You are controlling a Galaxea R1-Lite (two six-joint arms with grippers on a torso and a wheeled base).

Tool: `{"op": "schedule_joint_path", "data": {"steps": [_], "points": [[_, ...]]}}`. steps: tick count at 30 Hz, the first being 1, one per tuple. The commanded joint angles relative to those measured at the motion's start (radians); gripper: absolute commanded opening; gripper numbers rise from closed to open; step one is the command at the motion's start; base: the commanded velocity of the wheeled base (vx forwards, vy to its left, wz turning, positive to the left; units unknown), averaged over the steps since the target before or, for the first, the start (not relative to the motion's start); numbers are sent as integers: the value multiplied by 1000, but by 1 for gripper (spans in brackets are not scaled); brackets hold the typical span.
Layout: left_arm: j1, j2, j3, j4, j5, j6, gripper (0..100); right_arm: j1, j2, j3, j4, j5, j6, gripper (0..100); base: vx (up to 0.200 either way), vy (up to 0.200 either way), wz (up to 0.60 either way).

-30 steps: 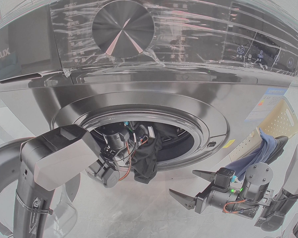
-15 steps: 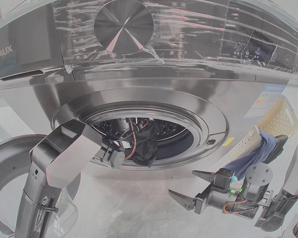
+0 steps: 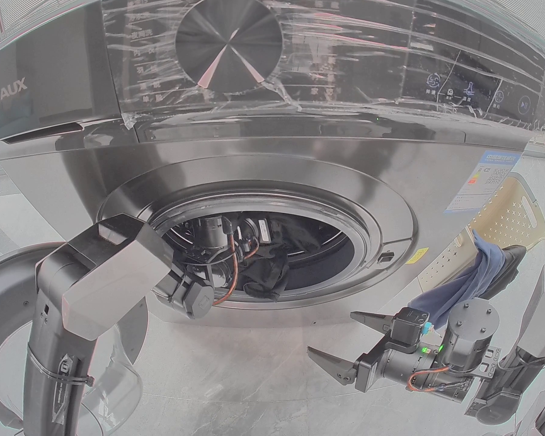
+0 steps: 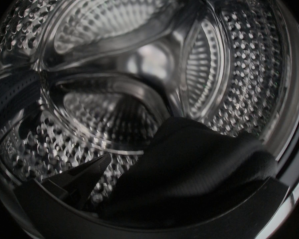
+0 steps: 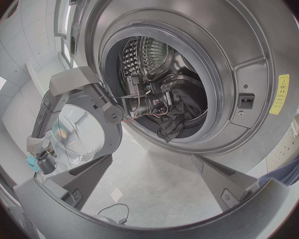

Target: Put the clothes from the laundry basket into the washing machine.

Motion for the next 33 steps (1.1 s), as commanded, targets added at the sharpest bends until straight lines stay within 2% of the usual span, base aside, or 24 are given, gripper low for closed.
{"op": "schedule_joint_path", "data": {"steps": [1,5,11,12,21,26,33], "points": [[-30,-106,146,76,-4,-13,100,2,1,1,0,0,0,100,0,0,0],[-41,-107,212,139,-20,-9,100,7,1,1,0,0,1,100,0,0,0],[-39,-53,178,142,-27,-2,100,27,3,3,0,-1,4,100,0,0,0],[-37,-46,171,142,-27,-1,0,27,3,3,0,-1,4,100,0,0,0],[-36,5,77,101,-18,-9,0,27,3,4,0,-1,4,100,0,0,0],[-34,34,0,27,-6,-10,0,27,3,4,0,-1,4,100,0,0,0],[-28,148,-210,-71,48,-7,0,28,3,4,0,-1,4,100,0,0,0]]}}
